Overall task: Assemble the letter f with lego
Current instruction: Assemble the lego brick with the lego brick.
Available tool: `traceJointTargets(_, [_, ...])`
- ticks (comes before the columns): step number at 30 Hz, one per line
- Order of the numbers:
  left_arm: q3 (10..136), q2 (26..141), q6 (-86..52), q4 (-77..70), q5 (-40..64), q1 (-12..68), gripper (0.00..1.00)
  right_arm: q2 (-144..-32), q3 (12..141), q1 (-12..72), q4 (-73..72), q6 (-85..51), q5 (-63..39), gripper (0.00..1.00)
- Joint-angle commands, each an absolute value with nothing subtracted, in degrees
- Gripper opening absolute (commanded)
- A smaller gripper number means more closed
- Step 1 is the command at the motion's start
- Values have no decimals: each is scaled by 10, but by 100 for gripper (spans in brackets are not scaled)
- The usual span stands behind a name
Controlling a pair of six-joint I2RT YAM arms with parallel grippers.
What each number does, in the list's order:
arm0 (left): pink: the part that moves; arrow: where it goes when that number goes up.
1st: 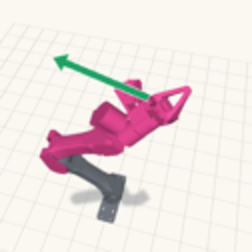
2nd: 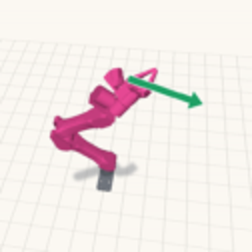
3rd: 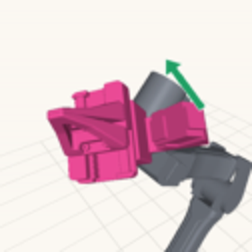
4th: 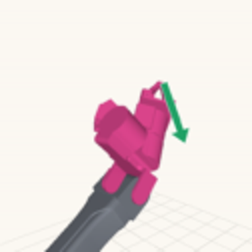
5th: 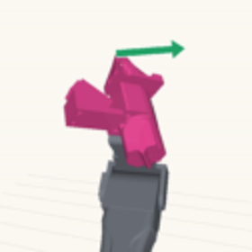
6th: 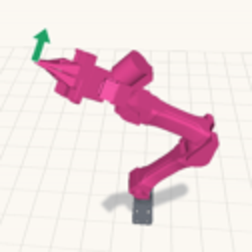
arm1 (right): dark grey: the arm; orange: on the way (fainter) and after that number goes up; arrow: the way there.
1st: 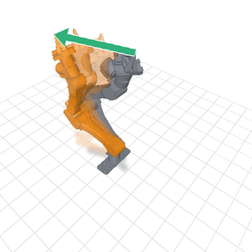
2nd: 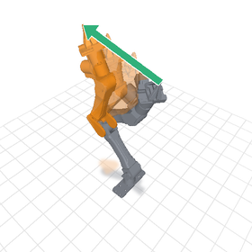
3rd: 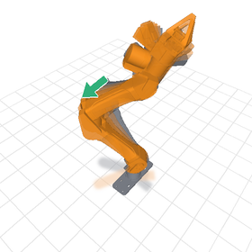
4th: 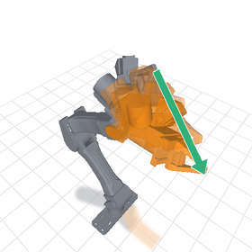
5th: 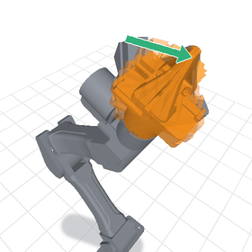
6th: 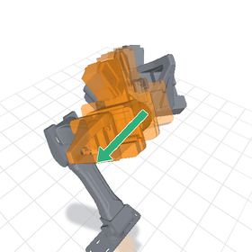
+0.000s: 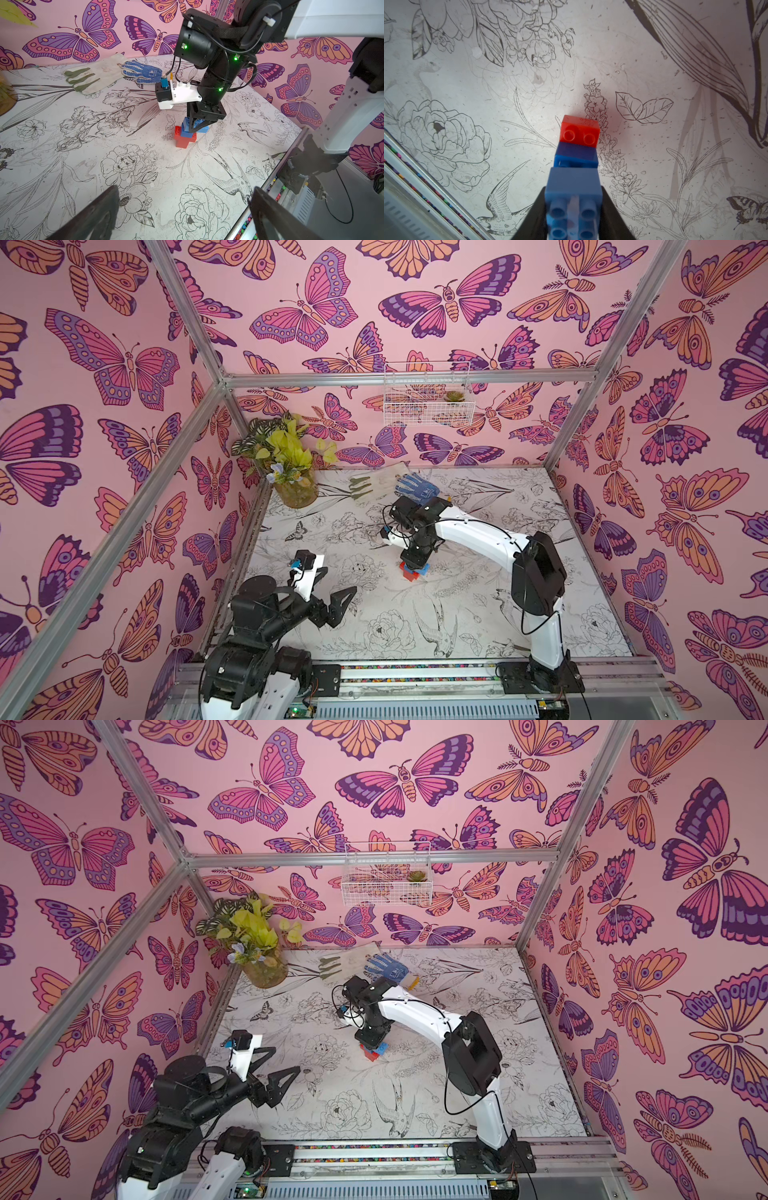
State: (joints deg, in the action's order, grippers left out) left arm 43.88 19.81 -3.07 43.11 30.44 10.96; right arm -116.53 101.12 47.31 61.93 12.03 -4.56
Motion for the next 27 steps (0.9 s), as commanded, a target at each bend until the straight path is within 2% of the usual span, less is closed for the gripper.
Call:
traceJointTargets(1, [429, 190, -31, 423, 308, 114, 99, -1184, 1024, 476, 635, 114, -52, 19])
traceJointTargets(27, [428, 187, -31, 422, 311, 115, 99, -1214, 1049, 486, 696, 128, -33, 18])
